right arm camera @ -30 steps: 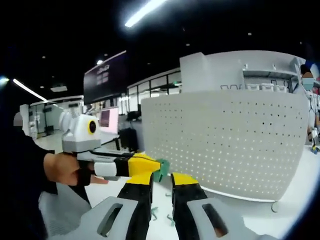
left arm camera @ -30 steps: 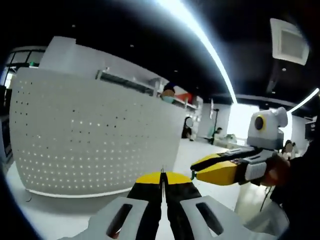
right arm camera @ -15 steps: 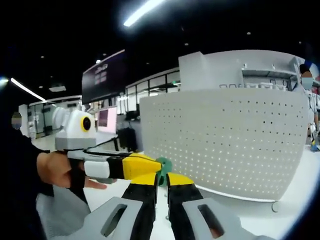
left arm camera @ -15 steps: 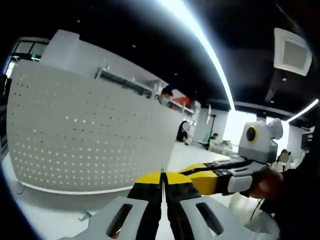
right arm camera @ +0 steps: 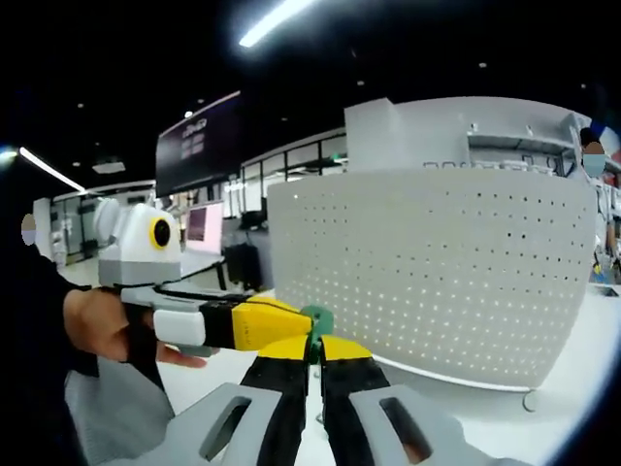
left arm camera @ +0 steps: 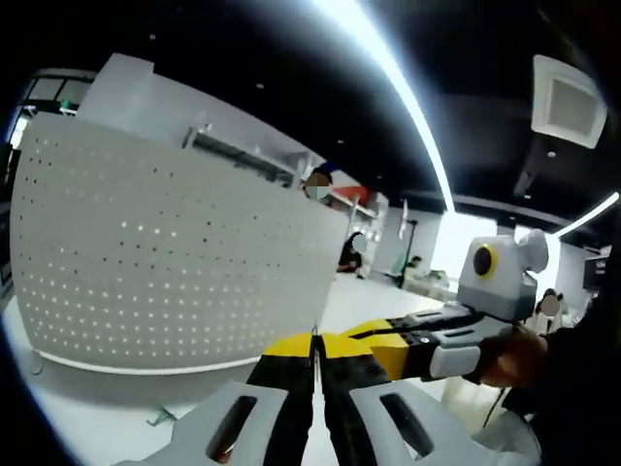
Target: Insert the hook assembly into the mounting plate slot until the hook locks in place.
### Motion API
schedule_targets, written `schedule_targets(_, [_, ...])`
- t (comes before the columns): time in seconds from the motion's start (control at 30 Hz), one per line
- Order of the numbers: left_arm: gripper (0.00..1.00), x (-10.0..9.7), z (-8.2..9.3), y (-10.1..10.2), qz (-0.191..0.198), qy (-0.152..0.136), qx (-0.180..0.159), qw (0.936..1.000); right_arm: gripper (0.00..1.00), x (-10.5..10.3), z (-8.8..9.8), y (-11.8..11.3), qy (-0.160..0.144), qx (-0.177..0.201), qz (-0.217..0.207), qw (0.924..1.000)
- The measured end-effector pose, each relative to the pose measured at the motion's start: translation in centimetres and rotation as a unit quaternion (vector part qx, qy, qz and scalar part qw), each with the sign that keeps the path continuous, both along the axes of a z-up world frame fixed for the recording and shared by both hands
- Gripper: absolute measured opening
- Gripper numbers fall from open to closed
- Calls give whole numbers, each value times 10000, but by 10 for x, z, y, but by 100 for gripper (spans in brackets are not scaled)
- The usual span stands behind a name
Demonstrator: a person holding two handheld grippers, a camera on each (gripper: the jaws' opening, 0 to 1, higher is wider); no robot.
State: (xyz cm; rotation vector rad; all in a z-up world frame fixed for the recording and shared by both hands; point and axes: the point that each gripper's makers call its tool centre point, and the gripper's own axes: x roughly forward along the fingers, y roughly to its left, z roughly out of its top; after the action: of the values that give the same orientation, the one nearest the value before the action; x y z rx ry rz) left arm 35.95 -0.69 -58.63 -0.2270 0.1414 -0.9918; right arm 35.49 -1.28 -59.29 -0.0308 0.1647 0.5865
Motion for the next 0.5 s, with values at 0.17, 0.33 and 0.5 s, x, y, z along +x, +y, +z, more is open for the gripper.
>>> schedule_targets(0.17, [1, -1, -2, -1, -53, -104, 169, 9998, 2, 0, -2, -1, 64, 49, -31, 10000])
schedule_targets(0.33, [2, -3, 1, -2, -121, -225, 264, 9993, 1, -1, -1, -3, 108, 119, -20, 9999])
schedule_targets(0.5, [4, -5, 5, -3, -206, -370, 262, 9988, 1, 0, 2, -5, 117, 228, -65, 9997])
